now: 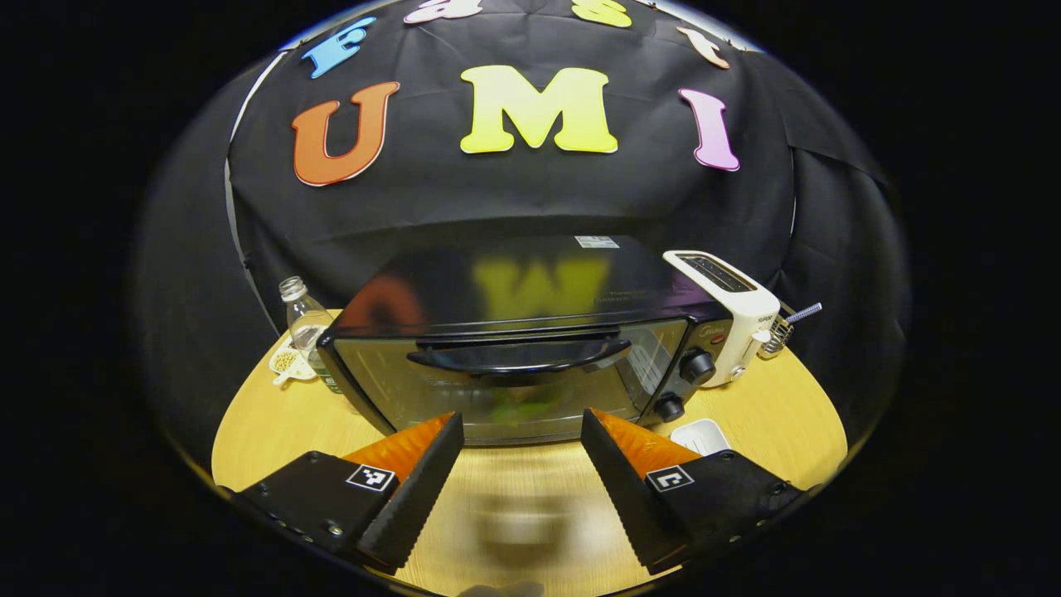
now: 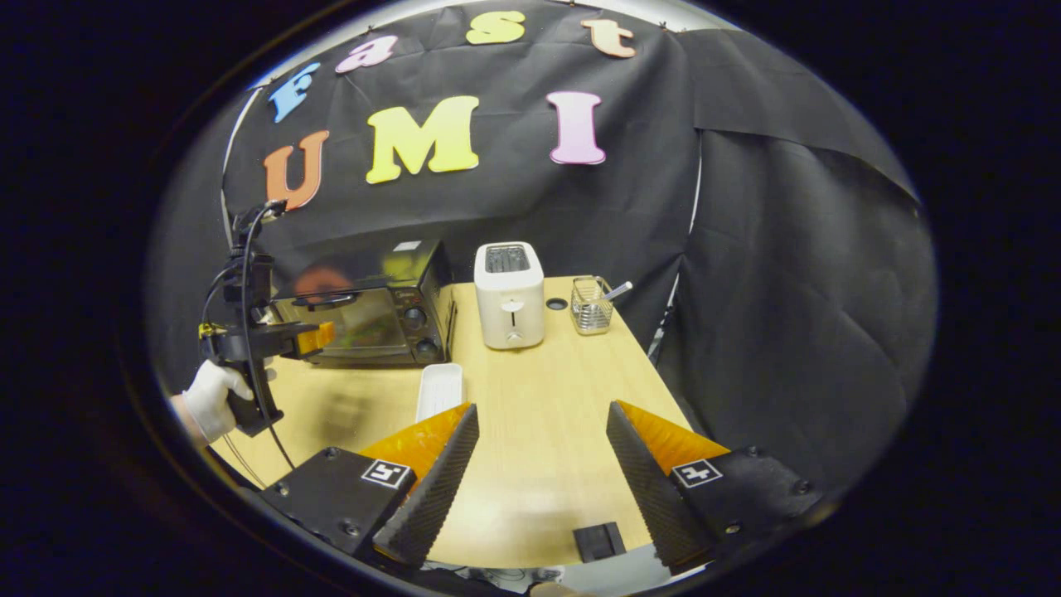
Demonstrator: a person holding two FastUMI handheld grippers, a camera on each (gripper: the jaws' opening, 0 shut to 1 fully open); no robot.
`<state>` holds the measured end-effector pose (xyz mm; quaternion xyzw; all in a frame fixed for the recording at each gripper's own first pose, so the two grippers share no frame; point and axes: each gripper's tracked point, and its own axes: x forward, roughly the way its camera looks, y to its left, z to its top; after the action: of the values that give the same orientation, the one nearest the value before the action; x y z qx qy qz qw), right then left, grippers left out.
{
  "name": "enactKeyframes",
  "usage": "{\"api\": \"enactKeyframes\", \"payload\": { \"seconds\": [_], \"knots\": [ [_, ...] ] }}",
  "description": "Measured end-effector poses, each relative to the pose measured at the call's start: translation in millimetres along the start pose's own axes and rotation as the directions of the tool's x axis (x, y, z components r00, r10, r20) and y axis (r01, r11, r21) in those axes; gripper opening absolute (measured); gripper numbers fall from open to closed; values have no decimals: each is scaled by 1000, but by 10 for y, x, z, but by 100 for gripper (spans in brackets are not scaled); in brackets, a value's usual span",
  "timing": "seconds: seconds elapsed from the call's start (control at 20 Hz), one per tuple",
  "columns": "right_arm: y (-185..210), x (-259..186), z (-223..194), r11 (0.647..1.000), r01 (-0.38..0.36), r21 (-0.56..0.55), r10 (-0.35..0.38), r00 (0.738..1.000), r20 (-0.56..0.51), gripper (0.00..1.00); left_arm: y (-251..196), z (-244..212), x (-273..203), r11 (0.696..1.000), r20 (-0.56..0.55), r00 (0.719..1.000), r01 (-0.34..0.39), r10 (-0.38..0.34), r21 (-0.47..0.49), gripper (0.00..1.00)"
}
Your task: Open the electric oven with the left hand, put the food in, and close the electric oven.
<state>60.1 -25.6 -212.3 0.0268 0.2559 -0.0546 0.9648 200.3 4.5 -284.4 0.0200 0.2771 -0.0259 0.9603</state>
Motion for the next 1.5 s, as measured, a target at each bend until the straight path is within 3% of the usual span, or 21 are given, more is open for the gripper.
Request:
{"api": "enactKeyframes", "payload": {
  "seconds": [0.25, 0.5, 0.65, 0.7, 0.75, 0.85, 0.9, 0.95, 1.0, 1.05, 1.1, 1.15, 1.2, 1.25, 1.4, 1.45, 1.5],
  "knots": [
    [70, -93, 195, 998, -46, -44, 48, 998, 50, 99, -43, 136, -436, 1000, 59, 998, -5, 4, 13, 94],
    [236, -260, 543, 986, -123, -117, 138, 981, 136, 99, -127, 511, -1256, 1000, 186, 983, -4, 3, 9, 94],
    [318, -418, 848, 976, -161, -146, 189, 960, 208, 99, -79, 826, -1799, 1000, 278, 961, -16, 14, 3, 94],
    [332, -477, 958, 973, -171, -154, 204, 951, 232, 91, -62, 948, -1988, 1000, 310, 950, -21, 21, -2, 94],
    [340, -545, 1086, 971, -175, -163, 214, 941, 263, 99, -35, 1037, -2192, 999, 340, 940, -34, 33, -4, 84],
    [342, -680, 1338, 969, -186, -162, 230, 918, 322, 99, 71, 1236, -2536, 997, 403, 912, -79, 75, -8, 85],
    [356, -743, 1452, 968, -197, -155, 240, 907, 345, 91, 114, 1335, -2702, 995, 430, 898, -94, 93, -20, 94],
    [367, -823, 1560, 966, -210, -152, 252, 896, 365, 91, 122, 1394, -2850, 994, 451, 886, -99, 106, -39, 94],
    [360, -887, 1659, 965, -214, -150, 257, 886, 387, 91, 119, 1467, -2988, 994, 469, 876, -97, 113, -57, 84],
    [322, -947, 1752, 967, -211, -145, 252, 880, 403, 99, 144, 1520, -3113, 992, 486, 865, -101, 125, -74, 85],
    [283, -1007, 1839, 969, -203, -142, 245, 872, 424, 99, 163, 1602, -3230, 991, 505, 853, -103, 132, -84, 85],
    [237, -1082, 1915, 972, -192, -134, 232, 868, 440, 91, 162, 1640, -3315, 991, 514, 848, -102, 132, -86, 93],
    [198, -1142, 1977, 975, -185, -125, 222, 864, 452, 99, 157, 1684, -3381, 991, 524, 842, -98, 129, -86, 93],
    [179, -1196, 2013, 975, -188, -115, 220, 857, 466, 99, 144, 1718, -3451, 992, 533, 837, -92, 124, -87, 93],
    [117, -1346, 2087, 977, -198, -76, 210, 843, 496, 90, 189, 1793, -3582, 990, 551, 823, -107, 140, -92, 93],
    [80, -1386, 2077, 978, -197, -70, 205, 841, 501, 99, 172, 1811, -3606, 990, 555, 820, -107, 141, -93, 93],
    [54, -1426, 2076, 979, -192, -65, 198, 839, 507, 90, 140, 1813, -3628, 991, 554, 821, -99, 135, -94, 93]
  ]
}}
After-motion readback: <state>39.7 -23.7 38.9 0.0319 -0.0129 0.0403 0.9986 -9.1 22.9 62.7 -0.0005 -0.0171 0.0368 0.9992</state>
